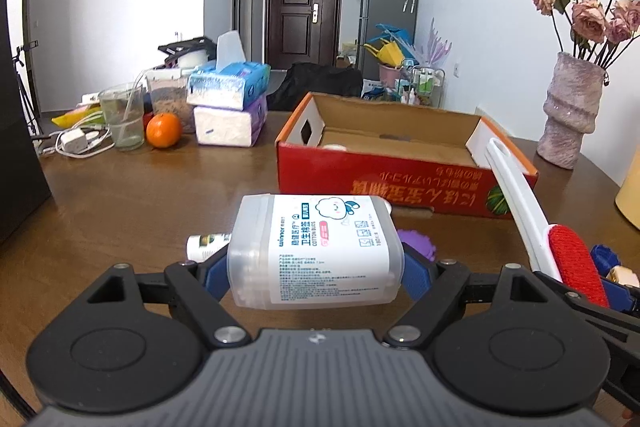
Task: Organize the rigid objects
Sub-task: 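Carry the tub and lint brush with both tools over the cardboard box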
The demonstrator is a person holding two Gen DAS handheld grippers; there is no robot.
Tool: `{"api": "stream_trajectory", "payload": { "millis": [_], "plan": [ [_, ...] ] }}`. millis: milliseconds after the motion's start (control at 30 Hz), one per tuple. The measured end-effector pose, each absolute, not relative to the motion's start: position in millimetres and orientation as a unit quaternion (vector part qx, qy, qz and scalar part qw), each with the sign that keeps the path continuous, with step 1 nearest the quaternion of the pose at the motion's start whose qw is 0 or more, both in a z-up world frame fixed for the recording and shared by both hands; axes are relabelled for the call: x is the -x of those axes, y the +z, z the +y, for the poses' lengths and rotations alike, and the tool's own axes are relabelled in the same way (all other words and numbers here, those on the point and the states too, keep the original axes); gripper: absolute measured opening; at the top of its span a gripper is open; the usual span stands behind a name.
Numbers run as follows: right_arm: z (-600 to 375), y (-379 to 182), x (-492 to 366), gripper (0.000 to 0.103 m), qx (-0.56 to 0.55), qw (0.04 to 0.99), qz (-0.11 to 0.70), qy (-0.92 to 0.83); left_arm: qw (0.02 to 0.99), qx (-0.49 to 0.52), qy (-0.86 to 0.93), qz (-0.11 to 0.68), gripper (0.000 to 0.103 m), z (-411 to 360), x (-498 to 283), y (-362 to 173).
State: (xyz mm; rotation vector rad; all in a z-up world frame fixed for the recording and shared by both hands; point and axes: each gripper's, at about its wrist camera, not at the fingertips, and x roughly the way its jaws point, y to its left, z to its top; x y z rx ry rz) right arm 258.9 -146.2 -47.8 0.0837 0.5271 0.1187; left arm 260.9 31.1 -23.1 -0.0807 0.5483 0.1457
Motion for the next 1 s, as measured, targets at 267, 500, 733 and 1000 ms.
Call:
{"api": "stream_trajectory", "payload": {
  "millis": [267,500,733,1000],
  "plan": [
    [-146.7,-33.4,-274.9,0.055,-0.046,0.968,0.238,0.060,0.964,0.040,0.065,0.254,0.083,22.3,-278.4,-3.7],
    [-147.3,-24.1,-293.7,0.055,-0.051,0.972,0.225,0.055,0.966,0.043,0.060,0.248,0.083,18.0,-298.3,3.7],
    [-149.6,-19.1,-315.5,0.055,-0.056,0.975,0.212,0.046,0.966,0.049,0.062,0.248,0.083,18.0,-320.6,4.6],
    [-148.0,-15.6,-344.1,0.055,-0.057,0.976,0.204,0.050,0.965,0.060,0.064,0.249,0.083,20.5,-347.4,4.2]
  ]
}}
